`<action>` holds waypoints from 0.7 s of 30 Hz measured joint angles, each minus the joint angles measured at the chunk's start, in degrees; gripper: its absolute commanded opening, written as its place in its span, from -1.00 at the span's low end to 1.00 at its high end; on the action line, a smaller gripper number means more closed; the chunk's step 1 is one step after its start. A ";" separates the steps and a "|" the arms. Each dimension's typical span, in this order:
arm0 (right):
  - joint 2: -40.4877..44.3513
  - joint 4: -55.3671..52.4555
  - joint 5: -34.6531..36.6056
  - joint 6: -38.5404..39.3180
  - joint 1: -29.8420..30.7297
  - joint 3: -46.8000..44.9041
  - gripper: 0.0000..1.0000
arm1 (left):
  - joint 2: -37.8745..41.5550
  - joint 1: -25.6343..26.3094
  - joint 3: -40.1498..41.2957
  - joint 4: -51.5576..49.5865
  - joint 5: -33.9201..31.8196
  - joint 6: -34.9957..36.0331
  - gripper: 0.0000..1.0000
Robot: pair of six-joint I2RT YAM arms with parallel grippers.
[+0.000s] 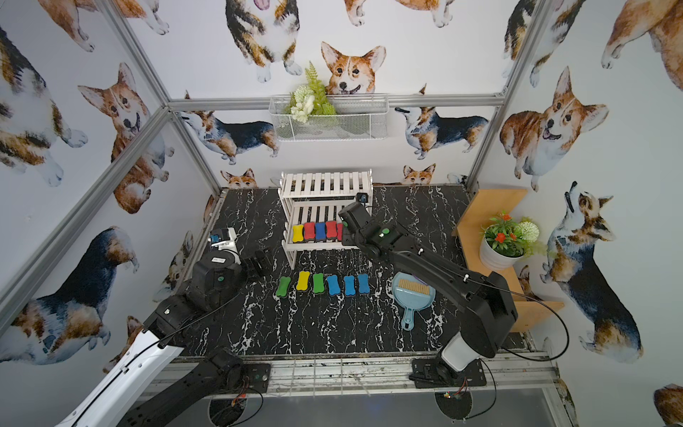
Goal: Remove the whiteboard erasers from the shelf
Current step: Pick up the whiteboard eraser from the shelf, then place the whiteboard eraser at the center of the board.
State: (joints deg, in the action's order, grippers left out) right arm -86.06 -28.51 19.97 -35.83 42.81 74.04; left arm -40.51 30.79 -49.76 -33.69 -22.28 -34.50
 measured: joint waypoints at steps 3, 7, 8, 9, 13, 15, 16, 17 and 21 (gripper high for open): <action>6.84 -0.44 -0.46 -2.93 3.32 -9.40 -0.31 | 0.37 0.00 0.33 0.00 0.02 0.00 0.99; 14.60 -0.24 -1.33 -8.57 8.52 -21.38 -0.32 | 0.50 0.00 0.46 -0.02 0.00 0.00 0.99; 15.65 -0.20 -1.75 -10.21 9.46 -24.28 -0.32 | 0.57 0.00 0.59 0.02 0.00 0.00 0.99; 16.24 -0.15 -2.10 -11.74 10.25 -26.88 -0.33 | 0.66 -0.02 0.79 0.02 0.00 0.00 0.99; 14.49 0.46 -3.93 -16.31 12.68 -33.24 -0.34 | 0.76 -0.04 1.09 0.02 0.00 0.00 0.99; 12.11 1.27 -5.09 -17.73 13.22 -34.12 -0.34 | 0.74 -0.04 1.09 0.02 0.00 -0.09 0.99; 11.21 1.81 -5.18 -17.81 13.42 -34.05 -0.33 | 0.70 -0.04 1.09 0.04 0.02 -0.24 0.99; 10.21 2.45 -5.40 -17.99 13.44 -33.86 -0.33 | 0.59 -0.04 1.09 0.04 0.02 -0.22 0.99; 6.62 4.37 -5.81 -18.14 13.44 -33.00 -0.32 | -0.20 -0.07 0.74 0.02 0.04 -0.22 0.99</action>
State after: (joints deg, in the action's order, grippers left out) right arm -79.44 -24.14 14.15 -53.98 56.25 41.04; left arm -40.71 30.72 -49.01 -33.67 -22.24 -34.72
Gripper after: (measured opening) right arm 0.380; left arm 0.997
